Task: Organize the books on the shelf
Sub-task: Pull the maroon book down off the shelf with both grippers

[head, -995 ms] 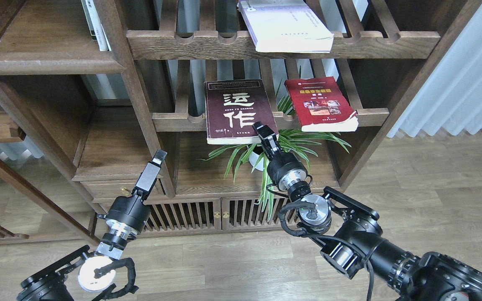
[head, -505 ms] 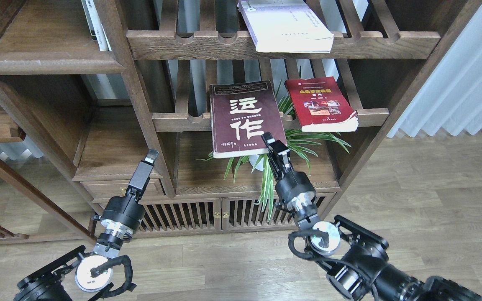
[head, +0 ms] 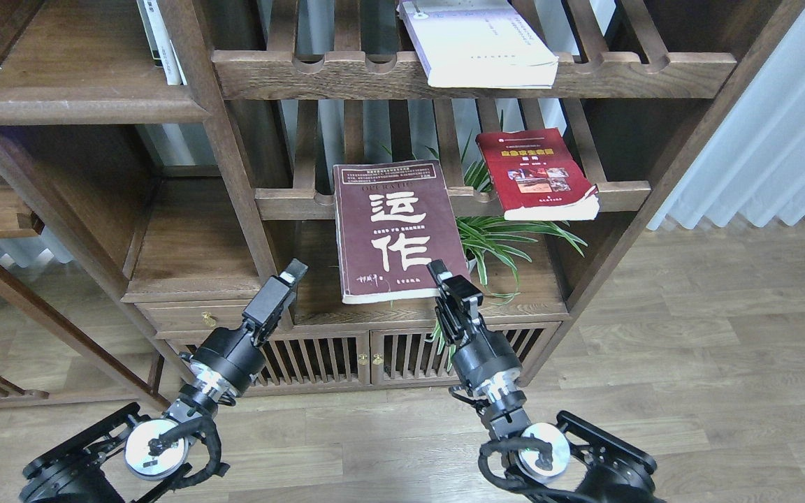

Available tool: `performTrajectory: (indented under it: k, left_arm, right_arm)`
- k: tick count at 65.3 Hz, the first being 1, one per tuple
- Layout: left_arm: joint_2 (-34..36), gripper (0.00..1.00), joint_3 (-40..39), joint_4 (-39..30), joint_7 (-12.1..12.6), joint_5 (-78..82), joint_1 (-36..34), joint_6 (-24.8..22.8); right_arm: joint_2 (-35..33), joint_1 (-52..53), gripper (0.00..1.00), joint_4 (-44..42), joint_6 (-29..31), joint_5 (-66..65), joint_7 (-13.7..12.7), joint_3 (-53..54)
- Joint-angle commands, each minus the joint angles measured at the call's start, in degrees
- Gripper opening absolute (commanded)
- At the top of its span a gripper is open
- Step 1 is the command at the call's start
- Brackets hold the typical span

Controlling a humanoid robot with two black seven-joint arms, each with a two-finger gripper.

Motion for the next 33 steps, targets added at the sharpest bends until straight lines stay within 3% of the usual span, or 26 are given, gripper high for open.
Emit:
performTrajectory:
  k: [1,11,33]
  left_arm:
    - [1.47,0.95,0.09,-0.25,2.76,-1.76,-0.06,0.00]
    - [3.83,0.95,0.35,-0.51,6.10,-3.60,-0.06,0.00]
    - [6.12,0.95,3.51,-1.48,6.37,-4.13,1.17,0.00]
  right_arm:
    - [-0.80,-1.47,0.04,0.32,0.00,-0.57,-1.95,-1.55]
    - [-1.94,-1.82,0.04,0.41,0.00,-0.65,-2.04,-4.44]
    - [-1.77,-1.82,0.04,1.55,0.00,-0.65,-1.86,-5.50]
